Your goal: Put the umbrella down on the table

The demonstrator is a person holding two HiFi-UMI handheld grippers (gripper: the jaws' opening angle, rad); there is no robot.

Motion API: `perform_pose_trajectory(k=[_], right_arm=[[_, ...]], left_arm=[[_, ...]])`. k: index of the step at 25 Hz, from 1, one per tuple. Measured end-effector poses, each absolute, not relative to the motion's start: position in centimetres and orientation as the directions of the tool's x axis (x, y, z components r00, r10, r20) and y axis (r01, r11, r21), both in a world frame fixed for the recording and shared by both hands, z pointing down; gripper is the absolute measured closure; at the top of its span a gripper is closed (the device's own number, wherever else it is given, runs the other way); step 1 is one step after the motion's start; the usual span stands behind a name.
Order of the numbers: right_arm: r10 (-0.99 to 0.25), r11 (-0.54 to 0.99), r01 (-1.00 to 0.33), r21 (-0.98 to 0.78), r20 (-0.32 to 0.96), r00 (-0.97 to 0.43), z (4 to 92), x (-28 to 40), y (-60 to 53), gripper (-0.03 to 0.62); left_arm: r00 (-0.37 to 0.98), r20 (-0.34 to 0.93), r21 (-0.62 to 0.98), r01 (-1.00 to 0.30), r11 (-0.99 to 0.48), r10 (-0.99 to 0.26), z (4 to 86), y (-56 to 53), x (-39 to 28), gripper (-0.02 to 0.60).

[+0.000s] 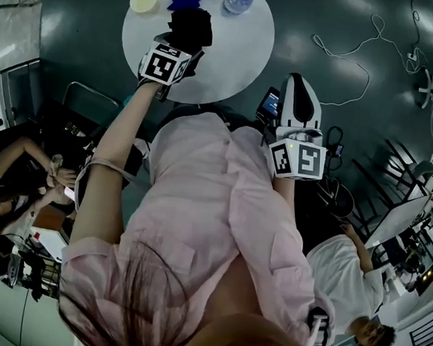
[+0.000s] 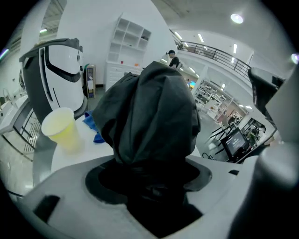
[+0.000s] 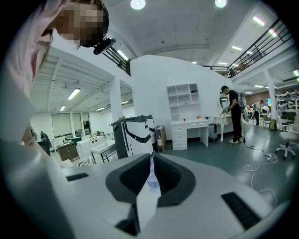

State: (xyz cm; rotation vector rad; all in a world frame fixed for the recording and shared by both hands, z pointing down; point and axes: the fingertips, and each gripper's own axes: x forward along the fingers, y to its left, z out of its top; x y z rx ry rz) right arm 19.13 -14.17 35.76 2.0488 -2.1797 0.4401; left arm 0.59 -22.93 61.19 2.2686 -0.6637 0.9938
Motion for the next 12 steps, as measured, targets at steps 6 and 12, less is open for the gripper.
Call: perform_pose_trajectory(k=[6, 12], right_arm=[[-0.954, 0.012, -0.993, -0.121, 0.296, -0.048, 35.9, 20.3, -13.4, 0.551], [-0.954, -0.018, -0.994, -0.105, 0.301, -0.015, 35.9, 21.1, -12.7, 0.551]], left_arm=[[0.526, 0.843, 0.316, -0.651, -0.69, -0.111, 65.2, -24.2, 2.8, 0.262], [0.483, 0.872, 0.316, -0.687, -0.654, -0.086, 67.8, -25.6, 3.1, 0.262]])
